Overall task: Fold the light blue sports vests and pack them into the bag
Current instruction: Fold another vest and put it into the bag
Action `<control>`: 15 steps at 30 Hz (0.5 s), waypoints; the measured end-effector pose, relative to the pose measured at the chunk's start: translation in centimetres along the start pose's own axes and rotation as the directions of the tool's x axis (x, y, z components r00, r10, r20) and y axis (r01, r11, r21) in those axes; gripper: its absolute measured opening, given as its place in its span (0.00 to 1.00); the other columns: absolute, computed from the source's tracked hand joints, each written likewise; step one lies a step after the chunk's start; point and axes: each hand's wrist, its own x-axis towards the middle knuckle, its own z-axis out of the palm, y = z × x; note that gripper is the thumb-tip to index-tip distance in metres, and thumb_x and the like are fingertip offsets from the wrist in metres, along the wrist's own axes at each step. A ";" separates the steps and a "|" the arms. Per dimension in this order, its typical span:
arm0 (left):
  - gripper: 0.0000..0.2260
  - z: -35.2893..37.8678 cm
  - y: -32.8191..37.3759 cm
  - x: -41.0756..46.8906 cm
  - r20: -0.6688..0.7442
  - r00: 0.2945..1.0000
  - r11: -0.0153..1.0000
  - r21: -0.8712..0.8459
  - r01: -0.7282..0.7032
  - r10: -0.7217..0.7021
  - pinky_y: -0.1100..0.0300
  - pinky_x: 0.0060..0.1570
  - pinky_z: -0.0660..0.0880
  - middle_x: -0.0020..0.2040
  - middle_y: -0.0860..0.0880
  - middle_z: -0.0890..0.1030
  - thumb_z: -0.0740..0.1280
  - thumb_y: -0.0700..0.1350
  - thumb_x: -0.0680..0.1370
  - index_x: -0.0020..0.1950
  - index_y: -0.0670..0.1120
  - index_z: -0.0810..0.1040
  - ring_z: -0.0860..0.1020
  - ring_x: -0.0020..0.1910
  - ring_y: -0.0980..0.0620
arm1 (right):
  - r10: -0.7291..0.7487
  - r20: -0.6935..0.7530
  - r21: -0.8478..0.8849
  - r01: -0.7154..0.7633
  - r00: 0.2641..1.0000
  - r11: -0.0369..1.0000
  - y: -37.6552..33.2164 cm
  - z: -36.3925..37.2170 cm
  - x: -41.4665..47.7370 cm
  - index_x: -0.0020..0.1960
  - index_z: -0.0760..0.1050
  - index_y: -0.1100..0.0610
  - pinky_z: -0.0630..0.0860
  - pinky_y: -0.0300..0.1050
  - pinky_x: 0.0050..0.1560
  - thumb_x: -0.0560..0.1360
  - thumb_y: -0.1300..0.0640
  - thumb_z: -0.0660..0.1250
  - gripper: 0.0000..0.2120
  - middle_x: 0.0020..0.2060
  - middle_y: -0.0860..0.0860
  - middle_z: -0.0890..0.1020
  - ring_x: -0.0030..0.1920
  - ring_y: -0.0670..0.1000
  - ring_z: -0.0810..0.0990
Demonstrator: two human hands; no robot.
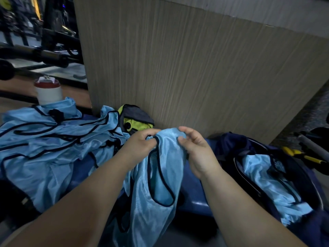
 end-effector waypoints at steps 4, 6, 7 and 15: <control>0.09 -0.1 0.4 -0.2 0.137 0.983 0.983 -0.119 0.139 -0.122 0.58 0.48 0.80 0.47 0.51 0.86 0.67 0.41 0.78 0.53 0.52 0.83 0.84 0.48 0.52 | 0.079 0.025 -0.004 -0.079 0.997 0.997 0.1 -0.3 0.1 0.64 0.73 0.50 0.81 0.43 0.44 0.73 0.68 0.70 0.23 0.42 0.52 0.83 0.43 0.50 0.84; 0.10 -0.2 0.3 -0.3 0.186 0.971 0.978 -0.116 0.172 -0.149 0.51 0.54 0.79 0.50 0.46 0.85 0.67 0.41 0.77 0.56 0.50 0.82 0.83 0.51 0.48 | 0.122 0.048 -0.022 -0.121 0.991 0.992 0.0 -0.3 0.1 0.63 0.74 0.54 0.80 0.43 0.45 0.73 0.67 0.71 0.21 0.48 0.53 0.84 0.46 0.51 0.85; 0.10 -0.2 0.2 -0.3 0.209 0.966 0.977 -0.116 0.181 -0.154 0.49 0.55 0.78 0.51 0.45 0.85 0.67 0.40 0.78 0.57 0.50 0.82 0.83 0.52 0.46 | 0.132 0.056 -0.059 -0.129 0.990 0.990 -0.1 -0.3 0.1 0.62 0.76 0.58 0.80 0.43 0.45 0.73 0.67 0.71 0.18 0.49 0.55 0.84 0.47 0.52 0.85; 0.18 -0.3 0.3 -0.2 0.191 0.976 0.984 -0.123 0.132 -0.107 0.60 0.56 0.75 0.53 0.52 0.83 0.62 0.35 0.75 0.57 0.53 0.83 0.80 0.56 0.54 | 0.057 -0.111 -0.119 -0.070 0.992 0.990 0.3 -0.9 0.5 0.49 0.77 0.60 0.80 0.47 0.46 0.73 0.66 0.73 0.08 0.43 0.55 0.84 0.44 0.53 0.83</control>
